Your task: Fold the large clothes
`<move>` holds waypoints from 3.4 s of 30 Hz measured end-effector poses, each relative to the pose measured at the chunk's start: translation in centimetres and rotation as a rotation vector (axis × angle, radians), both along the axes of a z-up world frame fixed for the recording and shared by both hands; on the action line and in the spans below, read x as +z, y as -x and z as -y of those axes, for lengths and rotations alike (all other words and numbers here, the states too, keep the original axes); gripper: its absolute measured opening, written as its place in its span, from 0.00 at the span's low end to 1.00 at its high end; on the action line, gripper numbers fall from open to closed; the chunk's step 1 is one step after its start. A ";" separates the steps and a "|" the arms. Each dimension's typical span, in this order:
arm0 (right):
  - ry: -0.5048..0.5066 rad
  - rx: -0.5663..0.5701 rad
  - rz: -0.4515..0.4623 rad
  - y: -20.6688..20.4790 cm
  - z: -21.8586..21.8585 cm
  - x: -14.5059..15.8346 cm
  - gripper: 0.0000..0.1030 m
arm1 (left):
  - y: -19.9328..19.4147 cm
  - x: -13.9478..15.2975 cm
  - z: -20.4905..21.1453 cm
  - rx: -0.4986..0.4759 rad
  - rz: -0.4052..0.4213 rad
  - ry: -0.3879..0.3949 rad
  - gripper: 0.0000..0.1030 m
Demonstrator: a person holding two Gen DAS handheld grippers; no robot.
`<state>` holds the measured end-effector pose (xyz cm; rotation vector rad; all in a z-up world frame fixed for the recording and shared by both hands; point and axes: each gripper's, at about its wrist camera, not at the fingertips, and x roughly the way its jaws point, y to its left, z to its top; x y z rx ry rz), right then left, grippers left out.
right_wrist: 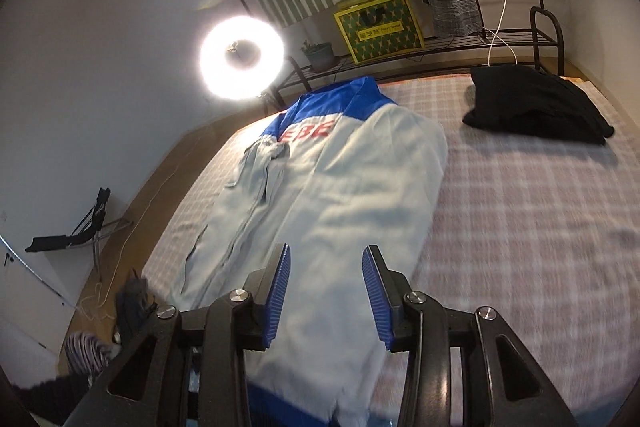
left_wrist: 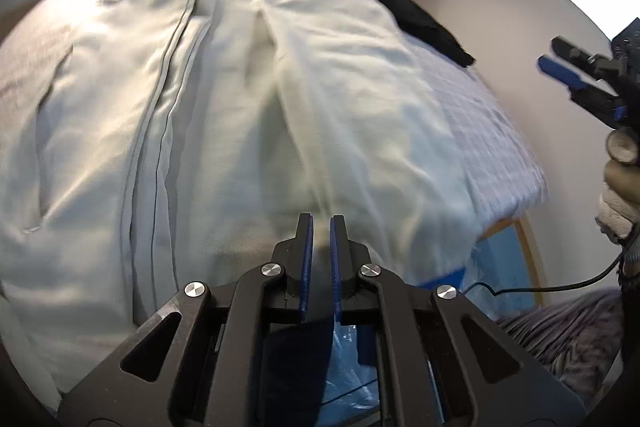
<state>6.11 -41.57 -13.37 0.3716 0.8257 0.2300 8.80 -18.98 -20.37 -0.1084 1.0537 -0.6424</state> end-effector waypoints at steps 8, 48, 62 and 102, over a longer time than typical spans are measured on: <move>-0.179 0.069 -0.213 4.1 0.6 -7.4 0.46 | 3.9 1.3 2.9 -0.123 0.085 -0.048 0.05; -0.069 0.144 -0.351 3.4 -3.5 -13.3 0.38 | 5.2 -1.8 3.5 -0.157 0.022 -0.073 0.05; -0.259 0.073 -0.328 3.4 1.6 -14.1 0.42 | 8.6 -0.4 7.0 -0.262 0.137 -0.072 0.05; -0.589 0.139 -0.451 4.9 0.2 -16.8 0.16 | 16.8 -3.4 15.3 -0.516 0.710 -0.420 0.48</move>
